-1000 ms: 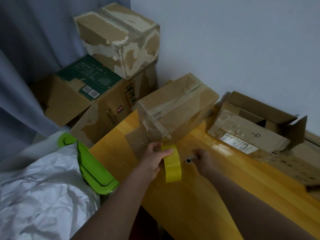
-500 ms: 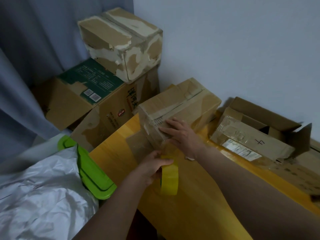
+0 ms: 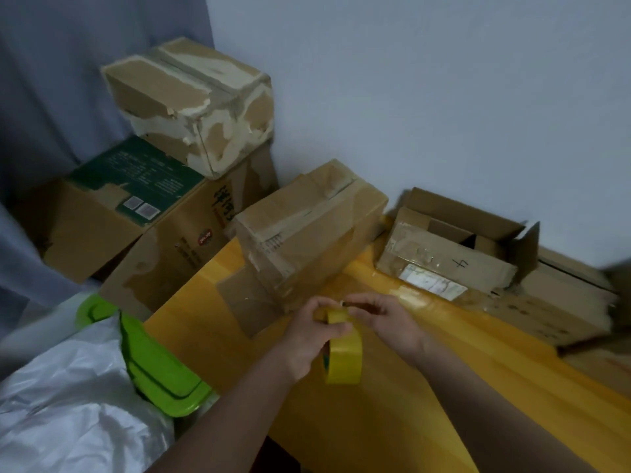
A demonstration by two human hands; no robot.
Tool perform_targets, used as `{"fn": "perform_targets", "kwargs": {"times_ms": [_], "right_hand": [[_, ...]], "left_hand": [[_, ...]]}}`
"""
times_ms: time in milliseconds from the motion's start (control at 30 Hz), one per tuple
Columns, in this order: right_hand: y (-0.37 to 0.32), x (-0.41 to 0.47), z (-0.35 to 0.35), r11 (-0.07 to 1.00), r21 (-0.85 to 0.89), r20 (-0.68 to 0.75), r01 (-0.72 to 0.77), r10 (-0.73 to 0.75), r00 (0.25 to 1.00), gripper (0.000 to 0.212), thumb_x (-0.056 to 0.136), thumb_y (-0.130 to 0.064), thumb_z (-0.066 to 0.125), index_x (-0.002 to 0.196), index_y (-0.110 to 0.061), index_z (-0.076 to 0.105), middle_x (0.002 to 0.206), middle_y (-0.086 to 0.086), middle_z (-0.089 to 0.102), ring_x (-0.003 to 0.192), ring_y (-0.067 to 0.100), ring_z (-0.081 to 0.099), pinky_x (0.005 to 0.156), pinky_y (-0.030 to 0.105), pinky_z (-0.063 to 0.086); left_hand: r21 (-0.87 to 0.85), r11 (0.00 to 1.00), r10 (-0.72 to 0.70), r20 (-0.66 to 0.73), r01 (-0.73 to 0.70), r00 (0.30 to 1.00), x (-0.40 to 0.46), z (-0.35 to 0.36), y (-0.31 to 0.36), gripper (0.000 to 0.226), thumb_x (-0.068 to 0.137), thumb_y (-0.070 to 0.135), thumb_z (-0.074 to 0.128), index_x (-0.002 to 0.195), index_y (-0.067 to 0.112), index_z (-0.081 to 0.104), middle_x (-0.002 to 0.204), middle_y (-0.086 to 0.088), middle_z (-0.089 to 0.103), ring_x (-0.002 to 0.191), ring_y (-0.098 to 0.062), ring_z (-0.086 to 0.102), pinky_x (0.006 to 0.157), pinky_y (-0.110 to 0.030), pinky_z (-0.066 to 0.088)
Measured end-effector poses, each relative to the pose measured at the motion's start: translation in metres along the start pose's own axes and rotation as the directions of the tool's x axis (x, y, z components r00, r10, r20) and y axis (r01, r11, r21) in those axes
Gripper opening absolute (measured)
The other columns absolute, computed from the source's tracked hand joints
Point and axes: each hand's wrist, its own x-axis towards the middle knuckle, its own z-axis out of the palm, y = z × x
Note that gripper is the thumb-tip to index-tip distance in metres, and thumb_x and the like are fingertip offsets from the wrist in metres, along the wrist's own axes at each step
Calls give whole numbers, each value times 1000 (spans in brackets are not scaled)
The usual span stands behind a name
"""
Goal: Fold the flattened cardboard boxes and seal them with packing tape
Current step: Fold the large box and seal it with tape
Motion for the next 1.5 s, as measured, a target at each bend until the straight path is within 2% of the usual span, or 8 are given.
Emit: {"fn": "perform_targets", "kwargs": {"times_ms": [200,433,667,800,1033,1267,1400,1500], "right_hand": [[5,-40,-41,966,258,-279,6,69,958,13,83,0,69,72,-9,68,84,6,70,79,11,65,76,23,50],[3,-96,-74,925,370,-356,88,54,933,18,82,-1,68,68,-12,68,104,-4,68,105,5,60,86,21,45],[5,-126,-103,842,512,-486,172,118,866,26,88,-7,63,63,-13,64,71,4,61,73,16,55,79,32,46],[3,-135,-110,777,600,-486,191,163,859,23,91,-12,61,68,-11,57,64,5,58,63,17,54,65,31,47],[-5,-143,-123,732,637,-514,242,169,841,21,91,-13,61,73,-13,50,69,6,51,68,18,51,69,33,45],[-5,-148,-131,762,619,-538,191,234,810,21,92,-17,62,74,-14,51,69,6,50,72,23,48,70,37,43],[-4,-153,-134,819,559,-575,130,270,772,18,93,-19,60,79,-13,51,79,11,49,77,22,46,73,36,40],[-1,-156,-138,843,529,-585,94,282,760,19,92,-19,61,77,-13,50,83,11,49,79,23,45,74,36,38]], "left_hand": [[148,983,96,110,-112,989,-7,51,7,34,76,0,77,95,22,60,108,-11,62,95,-29,63,81,-45,52],[250,944,182,140,-213,973,-14,109,20,34,78,3,76,102,22,60,99,-7,64,86,-21,63,70,-39,54],[283,924,197,226,-258,954,-32,147,25,20,80,9,76,94,15,64,104,-2,67,97,-22,66,87,-48,56],[486,758,396,188,-435,899,-41,160,31,11,82,23,75,91,24,69,100,13,60,95,0,54,70,-15,39],[406,677,541,292,-614,789,-47,171,38,73,77,17,80,132,45,40,100,16,67,96,2,57,75,-10,42],[411,573,660,281,-709,696,-54,184,40,46,80,11,76,122,21,61,87,37,64,84,10,62,81,-24,54],[461,445,693,365,-768,621,-60,190,38,48,81,13,75,120,38,60,79,18,70,79,3,65,73,-9,49],[513,365,696,403,-777,594,-59,196,42,39,80,16,77,116,28,68,86,8,74,80,-5,67,80,-22,52]]}}
